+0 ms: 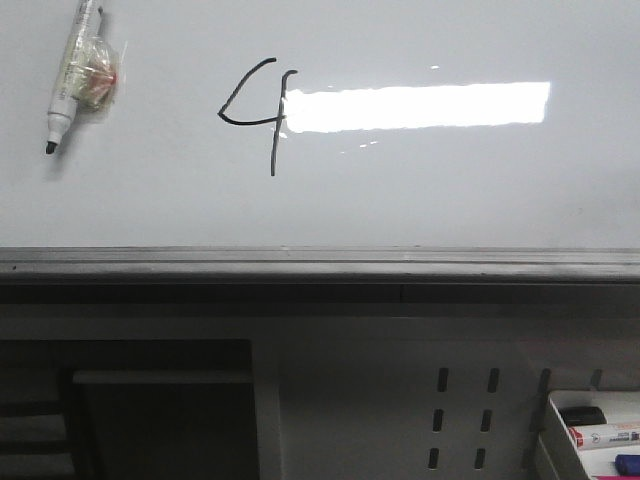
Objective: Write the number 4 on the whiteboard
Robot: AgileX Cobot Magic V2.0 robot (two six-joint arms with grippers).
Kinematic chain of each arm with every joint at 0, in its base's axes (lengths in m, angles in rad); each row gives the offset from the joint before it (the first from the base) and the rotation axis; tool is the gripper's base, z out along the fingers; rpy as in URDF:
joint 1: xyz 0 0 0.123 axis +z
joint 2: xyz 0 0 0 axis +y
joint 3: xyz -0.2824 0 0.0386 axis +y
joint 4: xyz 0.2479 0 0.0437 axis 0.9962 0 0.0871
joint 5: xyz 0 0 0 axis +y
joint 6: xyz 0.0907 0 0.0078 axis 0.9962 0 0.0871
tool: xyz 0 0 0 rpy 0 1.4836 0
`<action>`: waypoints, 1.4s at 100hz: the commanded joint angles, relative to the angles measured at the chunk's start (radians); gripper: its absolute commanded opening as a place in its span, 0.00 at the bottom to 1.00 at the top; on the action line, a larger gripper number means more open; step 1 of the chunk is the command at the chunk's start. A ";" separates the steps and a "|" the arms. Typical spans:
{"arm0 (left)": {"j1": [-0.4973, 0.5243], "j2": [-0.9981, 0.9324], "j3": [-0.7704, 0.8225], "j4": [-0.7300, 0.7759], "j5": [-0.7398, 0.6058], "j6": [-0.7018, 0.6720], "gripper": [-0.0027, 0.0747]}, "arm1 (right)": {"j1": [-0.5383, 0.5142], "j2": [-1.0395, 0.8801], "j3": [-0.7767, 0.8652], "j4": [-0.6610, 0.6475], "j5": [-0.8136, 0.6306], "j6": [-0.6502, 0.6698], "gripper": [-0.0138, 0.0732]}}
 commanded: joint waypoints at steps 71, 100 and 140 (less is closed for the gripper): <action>0.303 0.006 0.075 1.117 -0.026 -0.948 0.01 | -0.006 0.011 -0.023 0.023 -0.055 -0.004 0.10; 0.376 -0.027 0.204 1.327 -0.103 -1.127 0.01 | -0.006 0.011 -0.023 0.023 -0.055 -0.004 0.10; 0.385 -0.027 0.204 1.336 -0.080 -1.128 0.01 | -0.006 0.011 -0.023 0.023 -0.055 -0.004 0.10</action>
